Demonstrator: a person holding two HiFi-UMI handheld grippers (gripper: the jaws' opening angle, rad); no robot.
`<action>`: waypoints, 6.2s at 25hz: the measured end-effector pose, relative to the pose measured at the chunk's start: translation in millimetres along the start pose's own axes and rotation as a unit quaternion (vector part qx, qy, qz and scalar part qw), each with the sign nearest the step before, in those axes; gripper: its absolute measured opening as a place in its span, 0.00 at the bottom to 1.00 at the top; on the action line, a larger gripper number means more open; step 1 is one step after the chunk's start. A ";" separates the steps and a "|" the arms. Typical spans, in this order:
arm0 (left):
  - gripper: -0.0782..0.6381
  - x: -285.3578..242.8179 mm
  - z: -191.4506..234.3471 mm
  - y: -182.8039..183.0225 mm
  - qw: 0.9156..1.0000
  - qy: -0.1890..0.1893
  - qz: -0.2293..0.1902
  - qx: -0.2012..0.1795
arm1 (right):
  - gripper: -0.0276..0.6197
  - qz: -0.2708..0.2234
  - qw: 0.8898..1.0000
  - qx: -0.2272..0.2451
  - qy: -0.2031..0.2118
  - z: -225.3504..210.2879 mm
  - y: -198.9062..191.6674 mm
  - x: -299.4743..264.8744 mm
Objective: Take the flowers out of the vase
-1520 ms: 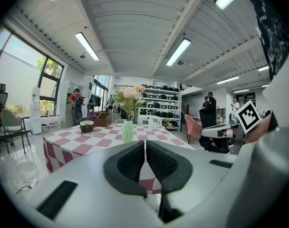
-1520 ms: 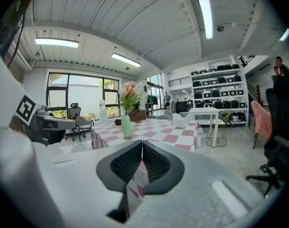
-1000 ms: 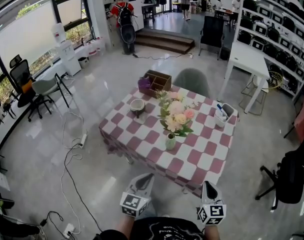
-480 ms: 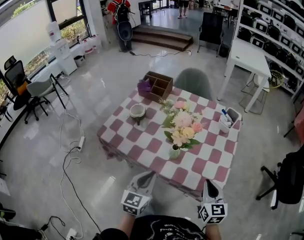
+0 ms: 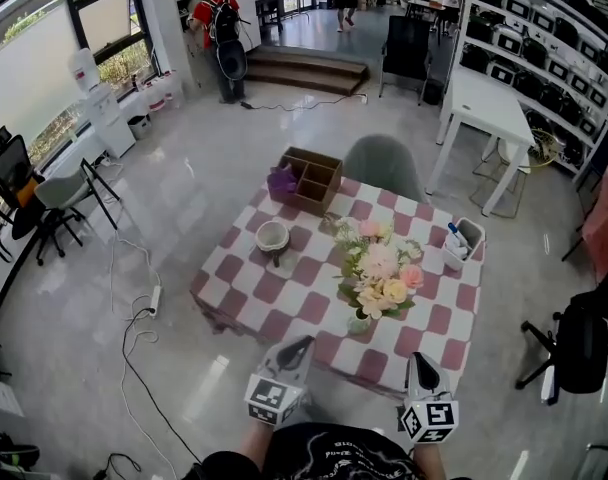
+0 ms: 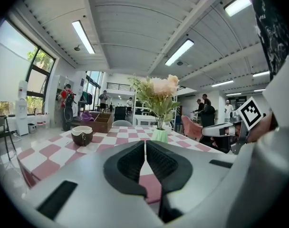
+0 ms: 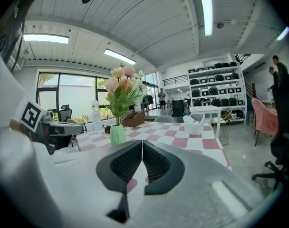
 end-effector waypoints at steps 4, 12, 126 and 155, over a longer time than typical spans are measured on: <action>0.14 -7.2 18.4 -0.9 1.000 -0.018 -0.002 -0.005 | 0.05 -0.004 1.000 -0.005 -0.002 11.6 2.6 -16.5; 0.14 -17.9 56.5 0.6 0.999 -0.048 -0.009 -0.015 | 0.05 -0.025 0.999 -0.033 -0.008 34.9 13.6 -45.1; 0.14 -29.6 73.0 -5.8 0.997 -0.077 -0.017 -0.004 | 0.13 -0.210 0.972 -0.028 0.104 89.8 185.8 -56.2; 0.14 -69.4 49.5 -9.1 0.992 -0.123 0.008 -0.009 | 0.13 -0.061 0.985 -0.162 0.000 -6.1 92.7 -56.3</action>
Point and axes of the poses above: the fingertips, and each gripper's own axes: x backward along the fingers, z to its left, y out of its top, the point moved 5 cm from there along x, backward along the fingers, and after that the axes turned 11 degrees about -x, right-handed, at the moved point
